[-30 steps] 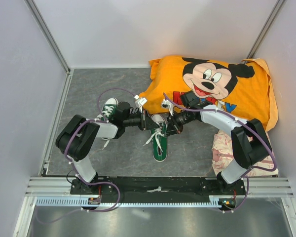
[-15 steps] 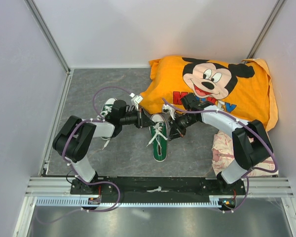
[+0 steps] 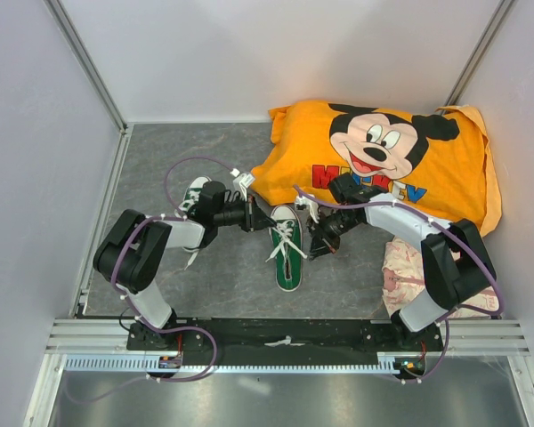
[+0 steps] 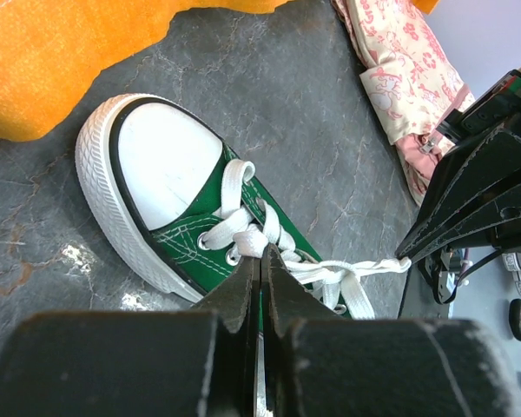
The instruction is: Tie the shoes
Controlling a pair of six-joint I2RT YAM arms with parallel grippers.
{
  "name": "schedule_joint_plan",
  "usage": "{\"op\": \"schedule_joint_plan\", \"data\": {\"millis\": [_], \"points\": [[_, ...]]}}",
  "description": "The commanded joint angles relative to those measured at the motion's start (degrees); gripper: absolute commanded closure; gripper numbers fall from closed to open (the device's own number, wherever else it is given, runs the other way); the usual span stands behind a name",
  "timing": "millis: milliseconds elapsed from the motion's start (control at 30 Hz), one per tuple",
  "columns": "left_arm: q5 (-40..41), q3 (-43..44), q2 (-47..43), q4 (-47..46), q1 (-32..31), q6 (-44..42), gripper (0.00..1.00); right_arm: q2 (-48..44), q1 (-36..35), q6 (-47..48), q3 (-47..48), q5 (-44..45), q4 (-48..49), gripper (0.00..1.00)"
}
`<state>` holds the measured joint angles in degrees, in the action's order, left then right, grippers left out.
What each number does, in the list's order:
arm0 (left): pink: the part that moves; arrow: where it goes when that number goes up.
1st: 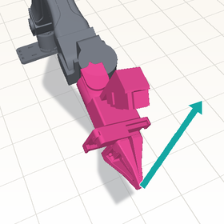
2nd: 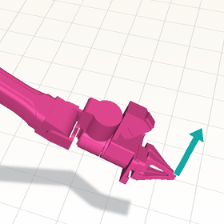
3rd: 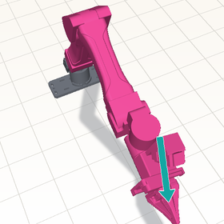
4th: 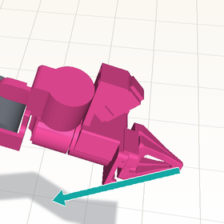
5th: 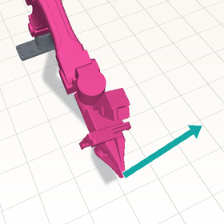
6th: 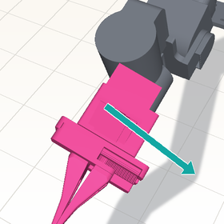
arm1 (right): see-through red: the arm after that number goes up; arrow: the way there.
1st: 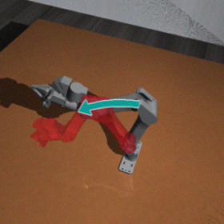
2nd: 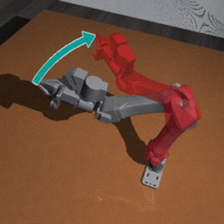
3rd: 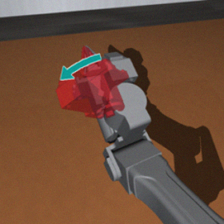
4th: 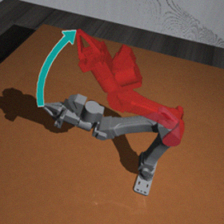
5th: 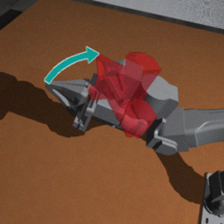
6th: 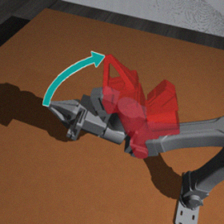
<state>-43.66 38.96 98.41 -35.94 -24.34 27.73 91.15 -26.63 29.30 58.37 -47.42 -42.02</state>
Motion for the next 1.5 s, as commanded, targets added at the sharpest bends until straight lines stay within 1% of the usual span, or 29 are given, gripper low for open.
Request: {"op": "schedule_joint_plan", "data": {"millis": [0,833,1300,1467], "points": [[0.59,0.50,-1.65,-0.71,0.96,-3.29,0.98,-1.59,0.00,2.43,-1.06,0.66,-2.01,1.00],[1.56,1.29,-0.41,0.17,2.19,-5.22,0.99,0.16,0.27,2.17,0.69,1.80,-4.21,1.00],[1.65,1.82,0.47,0.61,3.07,-6.37,0.98,1.13,0.27,5.33,2.01,2.77,-8.52,1.00],[-0.10,2.17,0.82,0.26,3.16,-6.46,0.98,2.09,0.27,5.07,2.45,2.33,-8.43,1.00]]}}
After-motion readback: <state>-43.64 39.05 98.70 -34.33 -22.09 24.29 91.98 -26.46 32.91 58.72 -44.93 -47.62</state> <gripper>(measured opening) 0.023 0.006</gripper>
